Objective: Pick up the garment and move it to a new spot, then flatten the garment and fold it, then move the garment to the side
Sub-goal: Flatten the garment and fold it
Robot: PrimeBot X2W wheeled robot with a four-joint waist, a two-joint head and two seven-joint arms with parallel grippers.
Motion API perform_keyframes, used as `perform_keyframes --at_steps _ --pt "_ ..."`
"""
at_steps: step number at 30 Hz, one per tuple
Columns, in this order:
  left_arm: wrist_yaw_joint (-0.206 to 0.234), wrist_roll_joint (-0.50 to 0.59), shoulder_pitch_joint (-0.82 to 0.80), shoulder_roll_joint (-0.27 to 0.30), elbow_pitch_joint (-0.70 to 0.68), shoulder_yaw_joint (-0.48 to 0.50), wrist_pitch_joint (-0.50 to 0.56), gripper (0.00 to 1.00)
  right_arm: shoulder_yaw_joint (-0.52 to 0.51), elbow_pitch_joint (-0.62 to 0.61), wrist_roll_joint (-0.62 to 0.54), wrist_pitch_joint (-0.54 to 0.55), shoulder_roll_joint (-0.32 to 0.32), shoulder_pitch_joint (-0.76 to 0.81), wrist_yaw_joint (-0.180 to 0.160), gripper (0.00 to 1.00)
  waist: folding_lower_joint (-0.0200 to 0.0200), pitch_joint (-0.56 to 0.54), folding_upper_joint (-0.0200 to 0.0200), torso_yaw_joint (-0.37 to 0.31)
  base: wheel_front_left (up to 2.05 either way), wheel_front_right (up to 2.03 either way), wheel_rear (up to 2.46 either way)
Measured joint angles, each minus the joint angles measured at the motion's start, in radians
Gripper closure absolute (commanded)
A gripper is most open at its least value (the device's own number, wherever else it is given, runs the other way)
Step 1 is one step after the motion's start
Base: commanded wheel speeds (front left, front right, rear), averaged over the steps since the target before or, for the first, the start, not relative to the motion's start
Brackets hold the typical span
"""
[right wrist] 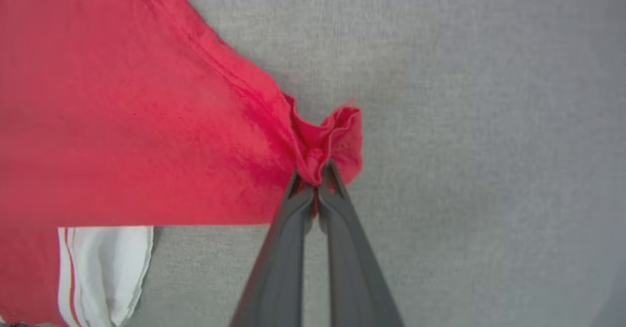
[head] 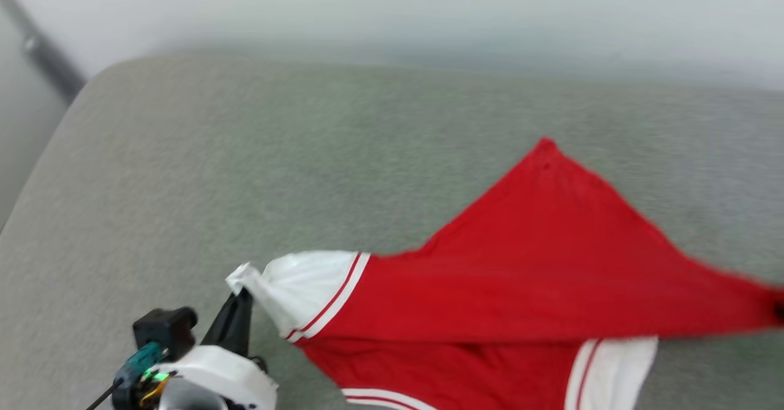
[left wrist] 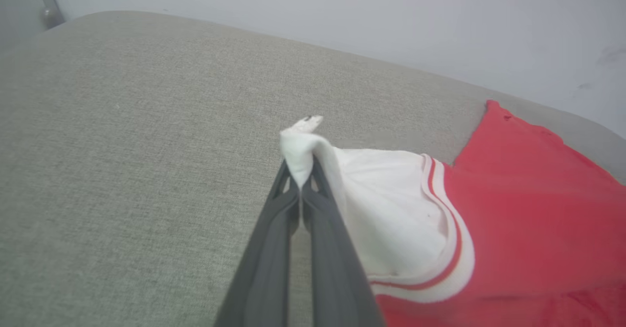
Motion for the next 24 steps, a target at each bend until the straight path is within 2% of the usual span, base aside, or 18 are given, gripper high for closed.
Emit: perform_keyframes --at_steps 5,10,11,12,13,17,22,24 --pt "0.018 -0.019 0.043 0.024 -0.009 0.027 0.011 1.00 -0.061 -0.095 0.015 0.014 0.074 0.236 0.000 1.00 0.0000 -0.040 0.0000 -0.084 0.00 0.00 0.00" --pt "0.024 -0.028 0.056 0.041 -0.018 0.035 0.021 1.00 -0.067 -0.128 0.018 0.013 0.175 0.405 0.000 1.00 0.0000 -0.057 0.0000 -0.146 0.00 0.00 0.00" --pt "0.026 -0.030 0.057 0.042 -0.020 0.035 0.027 1.00 -0.066 -0.127 0.023 0.005 0.195 0.421 0.000 0.69 0.0000 -0.057 0.0000 -0.154 0.00 0.00 0.00" --pt "0.028 -0.032 0.059 0.044 -0.021 0.036 0.029 1.00 -0.067 -0.126 0.027 -0.013 0.214 0.430 0.000 0.09 0.0000 -0.056 0.0000 -0.161 0.00 0.00 0.00" --pt "0.029 -0.033 0.060 0.045 -0.023 0.036 0.030 1.00 -0.064 -0.126 0.025 -0.033 0.225 0.436 0.000 0.00 0.0000 -0.053 0.0000 -0.165 0.00 0.00 0.00" --pt "0.032 -0.033 0.060 0.051 -0.028 0.035 0.038 1.00 -0.071 -0.134 0.014 -0.177 0.253 0.426 0.000 0.00 0.0000 -0.041 0.0000 -0.172 0.00 0.00 0.00" --pt "0.037 -0.031 0.054 0.053 -0.039 0.030 0.042 1.00 -0.100 -0.154 -0.028 -0.534 0.256 0.324 0.000 0.00 0.0001 -0.030 0.0000 -0.170 0.00 0.00 0.00" --pt "0.037 -0.025 0.044 0.054 -0.051 0.028 0.044 1.00 -0.095 -0.140 -0.026 -0.633 0.257 0.285 0.000 0.00 0.0001 -0.023 0.0000 -0.167 0.00 0.00 0.00"
